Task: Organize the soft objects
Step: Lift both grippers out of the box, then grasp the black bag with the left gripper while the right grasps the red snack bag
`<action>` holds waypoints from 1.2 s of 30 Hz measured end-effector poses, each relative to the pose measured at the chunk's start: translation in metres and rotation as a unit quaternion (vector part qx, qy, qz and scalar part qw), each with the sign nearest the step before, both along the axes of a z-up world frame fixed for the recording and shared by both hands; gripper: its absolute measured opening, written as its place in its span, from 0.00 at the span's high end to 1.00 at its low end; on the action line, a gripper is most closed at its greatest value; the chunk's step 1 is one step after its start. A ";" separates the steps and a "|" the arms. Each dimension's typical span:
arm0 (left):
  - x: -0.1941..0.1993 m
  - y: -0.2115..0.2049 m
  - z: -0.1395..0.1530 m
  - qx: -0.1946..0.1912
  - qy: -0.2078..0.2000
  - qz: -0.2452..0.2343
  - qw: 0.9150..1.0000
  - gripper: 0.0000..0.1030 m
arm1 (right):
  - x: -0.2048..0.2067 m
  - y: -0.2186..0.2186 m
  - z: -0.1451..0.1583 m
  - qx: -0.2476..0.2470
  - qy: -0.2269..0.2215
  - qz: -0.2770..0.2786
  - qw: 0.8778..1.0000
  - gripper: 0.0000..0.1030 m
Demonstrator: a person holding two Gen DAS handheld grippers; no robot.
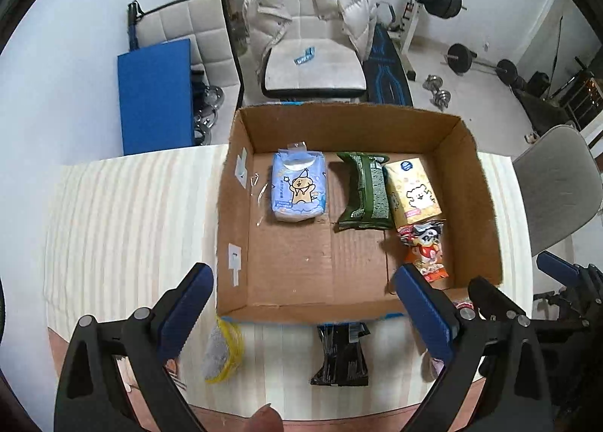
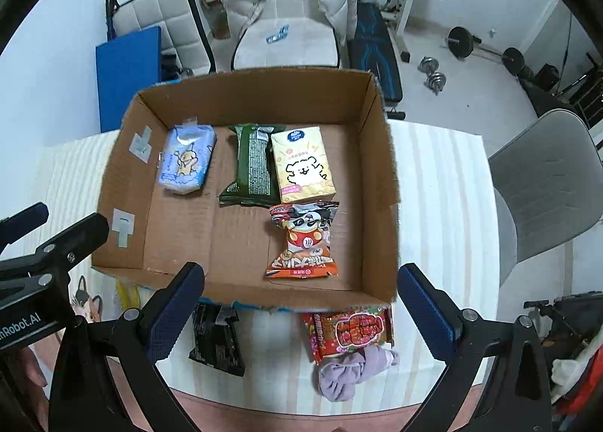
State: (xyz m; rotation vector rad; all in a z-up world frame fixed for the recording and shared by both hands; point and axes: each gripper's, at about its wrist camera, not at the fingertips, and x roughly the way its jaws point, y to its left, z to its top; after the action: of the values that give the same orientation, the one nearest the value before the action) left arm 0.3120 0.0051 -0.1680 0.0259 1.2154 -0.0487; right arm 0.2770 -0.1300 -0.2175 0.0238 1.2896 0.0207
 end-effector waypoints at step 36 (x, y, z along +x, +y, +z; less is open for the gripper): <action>-0.072 0.010 -0.176 -0.036 0.205 0.110 0.972 0.04 | -0.062 -0.100 -0.170 0.156 0.122 -0.284 0.938 0.02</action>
State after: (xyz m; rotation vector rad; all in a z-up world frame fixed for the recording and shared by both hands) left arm 0.2403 0.0147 -0.3439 -0.1902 1.6222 0.1004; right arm 0.2145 -0.2295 -0.3872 0.6904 1.4767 -0.2814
